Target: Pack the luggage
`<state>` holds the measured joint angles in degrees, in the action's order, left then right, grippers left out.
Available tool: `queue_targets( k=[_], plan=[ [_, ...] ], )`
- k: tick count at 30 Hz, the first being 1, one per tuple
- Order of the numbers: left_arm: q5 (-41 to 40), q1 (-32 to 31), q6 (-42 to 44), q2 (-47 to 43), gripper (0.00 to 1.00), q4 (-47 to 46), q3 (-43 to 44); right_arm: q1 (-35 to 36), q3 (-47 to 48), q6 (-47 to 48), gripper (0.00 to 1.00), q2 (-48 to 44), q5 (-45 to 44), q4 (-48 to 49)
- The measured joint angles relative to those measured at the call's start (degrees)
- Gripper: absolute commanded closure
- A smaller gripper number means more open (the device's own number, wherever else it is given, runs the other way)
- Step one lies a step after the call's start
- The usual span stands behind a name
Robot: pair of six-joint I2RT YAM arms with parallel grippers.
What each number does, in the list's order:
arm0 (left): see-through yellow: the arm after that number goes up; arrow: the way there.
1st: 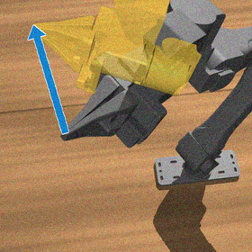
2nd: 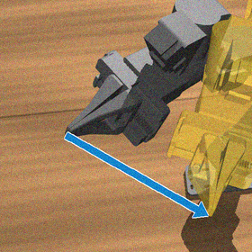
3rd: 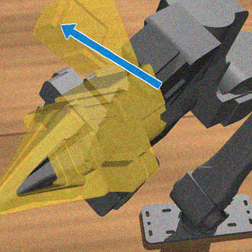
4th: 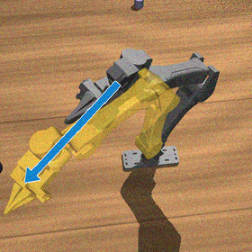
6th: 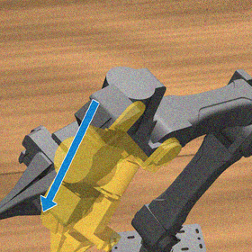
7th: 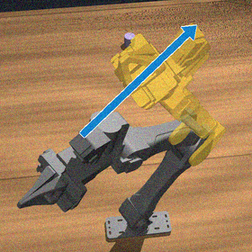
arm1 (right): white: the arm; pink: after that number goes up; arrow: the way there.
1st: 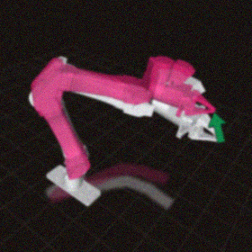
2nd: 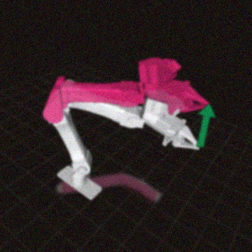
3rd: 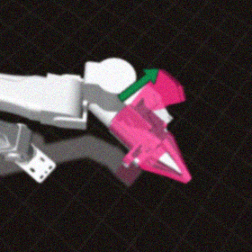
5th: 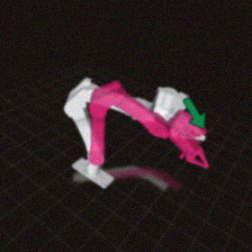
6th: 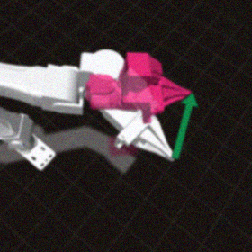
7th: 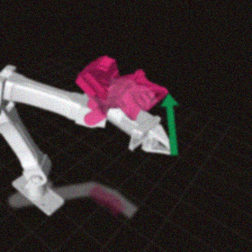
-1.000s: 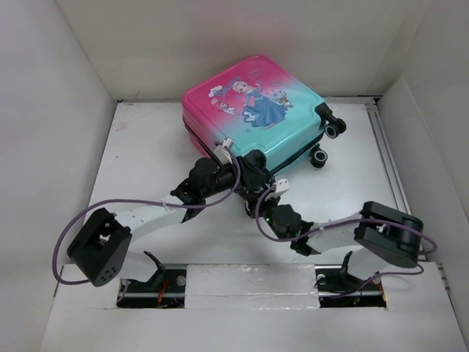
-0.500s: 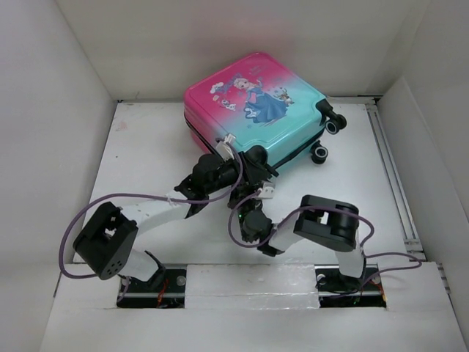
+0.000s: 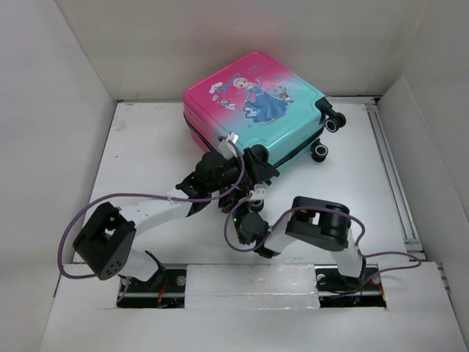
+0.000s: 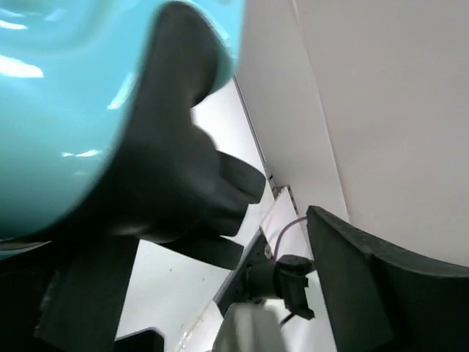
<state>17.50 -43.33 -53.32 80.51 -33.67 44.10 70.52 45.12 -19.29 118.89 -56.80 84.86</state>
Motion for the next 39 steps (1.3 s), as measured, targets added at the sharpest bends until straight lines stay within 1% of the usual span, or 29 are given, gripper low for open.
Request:
queue_targets(
  k=[2,4,7,10,12,14,16,17,19,20,21,23,24,26,29,31,35,39],
  plan=[
    [0.3,-0.6,0.3,-0.9,0.0,0.8,1.0,1.4,-3.4,-0.8,0.41,-2.8,5.0,-1.2],
    [-0.8,-1.2,1.2,-1.4,0.0,3.4,2.9,4.2,-5.6,0.0,0.29,-4.8,11.0,-3.9],
    [-2.3,-1.9,3.7,-3.2,0.0,7.6,5.7,8.6,-10.5,0.2,0.26,-8.4,16.7,-6.4],
    [-4.0,-2.5,7.3,-6.5,0.0,12.2,7.8,9.6,-16.7,-0.2,0.26,-13.0,19.4,-7.8],
    [-7.3,-2.1,10.3,-9.5,0.0,13.2,9.7,9.4,-19.8,-0.5,0.26,-15.9,20.6,-8.8],
    [-12.2,-1.4,13.0,-13.8,0.0,13.4,10.4,9.0,-23.6,-0.6,0.27,-22.3,21.4,-10.8],
    [-17.4,-0.8,14.9,-19.4,0.07,13.3,9.0,8.9,-24.4,-0.9,0.27,-29.8,22.0,-16.3],
    [-19.7,-0.7,15.4,-22.3,0.1,13.0,7.5,9.0,-24.1,-1.1,0.29,-34.6,22.1,-20.6],
    [-24.2,-0.5,16.4,-27.8,0.15,12.9,2.8,9.0,-22.1,-1.3,0.3,-44.4,22.0,-30.4],
    [-26.0,-0.5,16.5,-30.0,0.22,12.7,0.0,9.0,-20.6,-1.4,0.3,-49.5,21.9,-36.3],
    [-27.5,-0.3,16.5,-31.7,0.26,12.7,-2.9,8.8,-18.7,-1.3,0.27,-54.2,21.6,-42.2],
    [-29.0,0.1,16.5,-32.4,0.34,12.7,-8.5,7.7,-14.3,-1.1,0.24,-62.4,21.3,-52.9],
    [-29.0,0.2,16.4,-31.5,0.38,12.6,-10.9,6.2,-12.0,-0.9,0.24,-65.7,21.4,-57.6],
    [-27.6,0.3,16.7,-28.4,0.38,12.4,-15.5,1.7,-7.9,-0.3,0.16,-70.1,21.5,-65.1],
    [-24.4,0.3,17.6,-20.4,0.38,12.5,-18.3,-6.6,-3.5,1.2,0.09,-72.1,23.0,-74.4],
    [-22.9,0.3,18.8,-16.7,0.38,11.6,-18.2,-11.2,-1.3,2.0,0.0,-70.6,24.0,-79.0],
    [-20.9,0.3,21.1,-11.1,0.37,8.8,-15.9,-17.6,0.1,4.4,0.0,-64.1,28.2,-86.0],
    [-19.8,0.3,22.8,-6.1,0.37,5.6,-12.7,-20.8,0.1,6.7,0.0,-58.4,33.0,-89.8]
  ],
)
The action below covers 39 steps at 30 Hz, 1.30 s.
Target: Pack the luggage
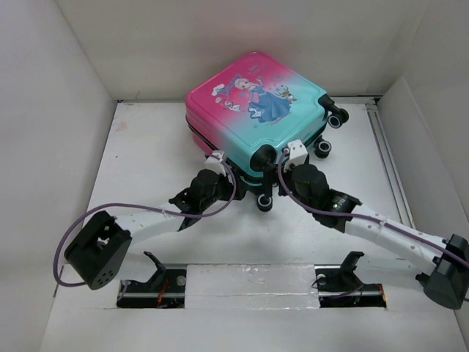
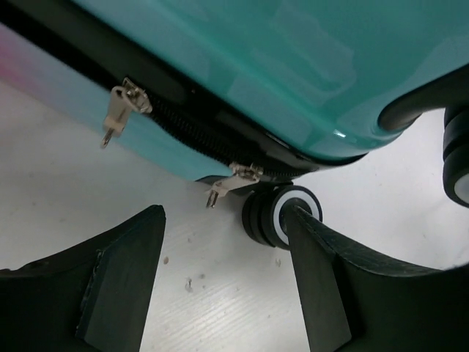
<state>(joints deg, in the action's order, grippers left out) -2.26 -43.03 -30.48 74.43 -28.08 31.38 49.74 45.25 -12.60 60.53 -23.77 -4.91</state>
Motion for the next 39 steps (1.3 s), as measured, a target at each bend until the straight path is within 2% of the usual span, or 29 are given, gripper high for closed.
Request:
queue_targets(
  k=[6,8,10,11,13,14,15,16,17,20,21,25,27,28,32,35,39],
  plan=[
    [0.7,0.0,1.7,5.4,0.37,-2.4,2.6,-5.7,0.0,1.8,0.0,2.8,5.5,-0.9],
    [0.7,0.0,2.1,6.6,0.42,-2.6,3.6,-7.5,0.0,2.1,0.0,2.8,8.1,-0.6],
    [1.0,0.0,2.7,7.6,0.45,-2.5,4.6,-8.8,0.0,2.6,0.07,2.9,11.0,-0.4],
    [1.0,0.0,2.9,7.8,0.52,-2.5,4.9,-9.4,0.0,2.8,0.09,3.0,12.5,-0.1],
    [1.7,-0.3,3.2,8.1,0.58,-2.4,5.6,-10.3,0.0,3.1,0.16,3.2,15.0,0.3],
    [1.8,-0.4,3.4,8.2,0.62,-2.4,5.8,-10.6,0.0,3.4,0.24,3.4,16.1,0.6],
    [2.1,-0.5,3.5,8.3,0.68,-2.4,5.9,-10.8,0.0,3.6,0.27,3.4,17.3,0.9],
    [2.5,-0.5,3.5,8.3,0.7,-2.3,6.1,-10.8,0.0,3.7,0.32,3.4,18.3,1.1],
    [2.7,-0.7,3.6,8.4,0.72,-2.3,6.3,-10.8,-0.1,3.8,0.4,3.4,19.3,1.6],
    [2.9,-0.9,3.9,8.7,0.79,-2.1,6.7,-10.8,-0.1,4.7,0.49,3.3,21.8,2.8],
    [3.0,-0.9,4.0,8.7,0.84,-2.0,6.9,-10.8,-0.1,5.0,0.56,3.3,22.7,3.1],
    [1.9,-1.0,4.8,9.1,1.0,-0.5,7.3,-11.2,-0.1,5.3,0.68,3.3,24.4,3.4],
    [0.2,-1.0,5.0,9.6,1.0,0.0,7.3,-11.5,-0.2,5.3,0.76,3.3,25.3,3.5],
    [-0.7,-0.9,5.2,9.9,1.0,0.0,7.4,-11.6,-0.3,5.3,0.76,3.3,25.7,3.7],
    [-2.3,-1.0,5.8,10.0,1.0,0.5,7.6,-11.9,-0.8,5.3,0.88,3.3,26.6,4.5],
    [-3.4,-1.0,6.1,10.0,1.0,0.7,7.6,-12.1,-1.2,5.3,1.0,3.1,27.1,5.2],
    [-6.9,-1.0,6.0,9.9,1.0,0.9,7.7,-12.5,-1.6,5.1,1.0,2.9,27.6,5.6]
  ],
)
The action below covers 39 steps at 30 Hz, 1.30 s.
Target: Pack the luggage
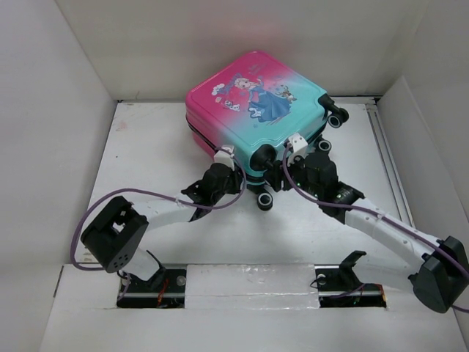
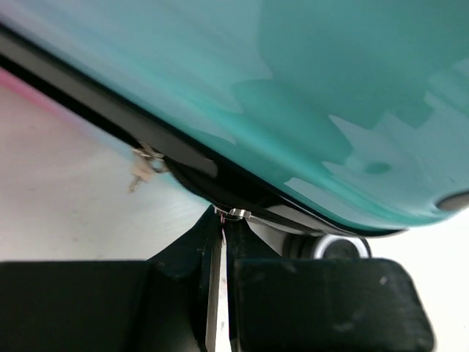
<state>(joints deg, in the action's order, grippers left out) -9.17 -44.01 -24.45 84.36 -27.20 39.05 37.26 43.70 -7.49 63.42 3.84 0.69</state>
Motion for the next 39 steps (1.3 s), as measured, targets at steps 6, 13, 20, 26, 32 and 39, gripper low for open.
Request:
queue_targets(
  k=[6,13,20,26,32,39],
  plan=[
    [-7.2,0.1,-1.4,-1.7,1.0,1.5,0.0,-1.0,-2.5,-0.3,1.0,-2.4,0.4,1.6],
    [-1.7,3.6,-5.2,-2.6,1.0,2.6,-0.3,-1.2,-3.9,-1.0,1.0,-3.4,2.3,2.9],
    [-2.7,8.3,-9.4,-12.7,0.4,8.3,-4.5,5.2,-3.1,-1.4,1.0,-1.0,0.5,4.9],
    [-11.5,12.1,-13.3,-33.9,0.0,10.4,-8.1,10.0,-2.9,-1.4,1.0,-1.2,-5.6,4.2],
    [-10.3,12.1,-14.2,-48.3,0.0,13.5,-8.6,19.8,-2.6,-2.8,0.8,-1.9,-12.7,2.6],
    [-6.4,12.1,-14.7,-54.4,0.0,20.7,-8.5,32.0,3.1,-3.3,0.01,-1.0,-17.1,-5.0]
  ],
)
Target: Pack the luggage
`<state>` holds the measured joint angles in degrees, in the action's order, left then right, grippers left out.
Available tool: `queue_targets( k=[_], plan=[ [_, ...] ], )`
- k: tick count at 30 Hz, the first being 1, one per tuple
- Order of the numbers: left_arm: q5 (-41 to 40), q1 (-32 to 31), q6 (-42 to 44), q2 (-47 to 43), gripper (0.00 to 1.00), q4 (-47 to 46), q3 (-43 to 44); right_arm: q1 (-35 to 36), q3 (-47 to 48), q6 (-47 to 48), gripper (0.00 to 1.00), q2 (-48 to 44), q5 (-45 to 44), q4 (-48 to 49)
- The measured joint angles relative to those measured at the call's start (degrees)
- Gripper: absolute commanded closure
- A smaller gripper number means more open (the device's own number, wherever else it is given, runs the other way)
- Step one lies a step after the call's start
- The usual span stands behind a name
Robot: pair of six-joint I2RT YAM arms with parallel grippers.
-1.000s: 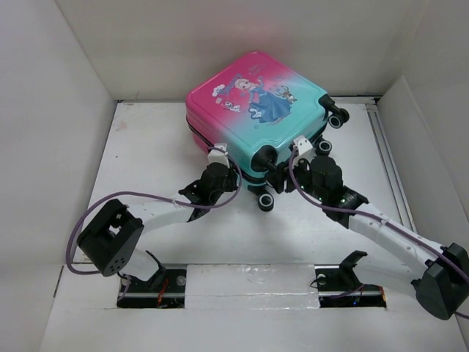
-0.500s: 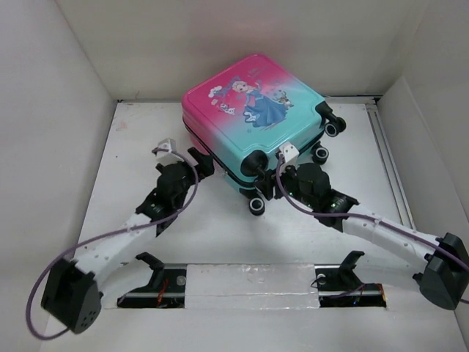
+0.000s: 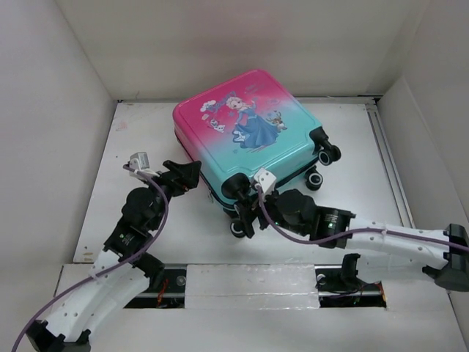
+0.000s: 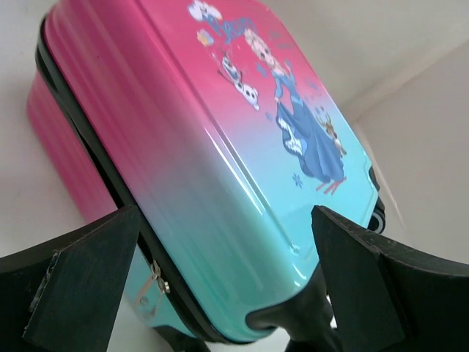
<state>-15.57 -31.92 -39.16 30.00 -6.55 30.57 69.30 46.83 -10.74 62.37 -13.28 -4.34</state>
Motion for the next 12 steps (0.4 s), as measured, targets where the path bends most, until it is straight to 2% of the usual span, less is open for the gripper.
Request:
queue_targets(
  k=[3,10,12],
  plan=[
    [2.2,0.0,0.0,-2.0,0.0,2.8,0.2,0.6,1.5,0.0,0.01,-4.0,-0.5,-2.3],
    [6.3,0.0,0.0,-9.7,0.0,7.4,0.3,0.9,0.2,-0.8,0.01,-26.8,-7.1,-3.0],
    [7.3,0.0,0.0,-11.8,0.0,8.2,0.3,0.9,-1.2,-1.8,0.01,-30.1,-9.1,-3.0]
  ],
)
